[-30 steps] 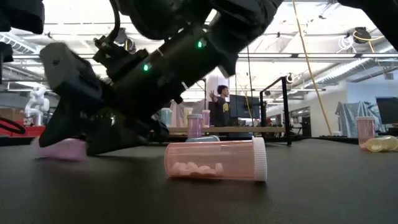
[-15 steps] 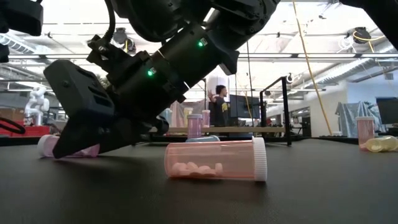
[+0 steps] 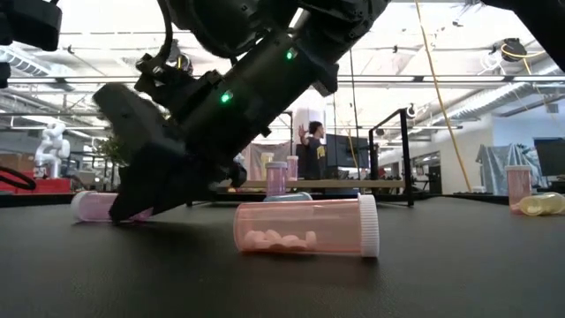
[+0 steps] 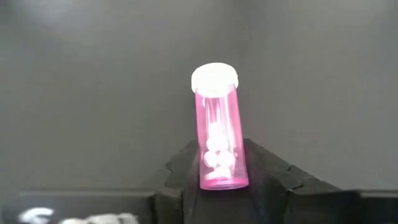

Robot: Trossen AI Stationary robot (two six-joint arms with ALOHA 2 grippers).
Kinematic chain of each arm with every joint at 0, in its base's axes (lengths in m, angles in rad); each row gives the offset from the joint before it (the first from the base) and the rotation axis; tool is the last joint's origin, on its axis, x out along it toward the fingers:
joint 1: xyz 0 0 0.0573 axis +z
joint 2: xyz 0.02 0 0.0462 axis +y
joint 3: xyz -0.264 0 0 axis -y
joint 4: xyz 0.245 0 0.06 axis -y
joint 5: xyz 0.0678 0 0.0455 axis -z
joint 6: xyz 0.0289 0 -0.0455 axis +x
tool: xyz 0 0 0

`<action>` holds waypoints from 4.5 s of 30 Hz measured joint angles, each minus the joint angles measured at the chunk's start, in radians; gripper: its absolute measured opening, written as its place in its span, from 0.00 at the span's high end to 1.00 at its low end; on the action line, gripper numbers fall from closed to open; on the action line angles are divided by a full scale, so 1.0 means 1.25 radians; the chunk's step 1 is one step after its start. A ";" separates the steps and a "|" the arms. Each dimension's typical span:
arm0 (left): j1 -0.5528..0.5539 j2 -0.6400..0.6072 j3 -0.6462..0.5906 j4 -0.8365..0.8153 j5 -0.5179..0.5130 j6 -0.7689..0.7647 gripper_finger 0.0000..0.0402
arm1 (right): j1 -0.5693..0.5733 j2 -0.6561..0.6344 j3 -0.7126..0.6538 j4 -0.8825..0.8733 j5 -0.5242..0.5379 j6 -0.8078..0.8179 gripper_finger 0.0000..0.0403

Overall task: Pick and place medicine bottles onto shelf by color
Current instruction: Put the bottom left pink pill bottle on the shelf

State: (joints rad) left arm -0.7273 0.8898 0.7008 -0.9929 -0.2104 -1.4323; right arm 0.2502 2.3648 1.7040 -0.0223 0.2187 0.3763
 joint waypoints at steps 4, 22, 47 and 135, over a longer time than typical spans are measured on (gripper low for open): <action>0.005 -0.019 0.027 -0.001 -0.012 0.005 0.56 | -0.022 -0.049 -0.036 0.001 -0.054 -0.020 0.76; 0.281 0.002 0.191 0.656 -0.389 0.905 0.56 | -0.155 -0.682 -0.790 0.725 -0.106 -0.005 0.75; 0.577 0.453 0.561 0.902 0.048 1.109 0.21 | -0.300 -0.827 -0.863 1.066 -0.363 0.001 0.75; 0.771 0.549 0.699 0.428 0.419 1.164 0.60 | -0.374 -0.826 -0.862 0.816 -0.345 -0.089 0.75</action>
State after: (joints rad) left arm 0.2359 1.5761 1.5745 -0.4582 0.3135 0.0232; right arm -0.2169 1.3327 0.6270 0.9981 -0.2123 0.2646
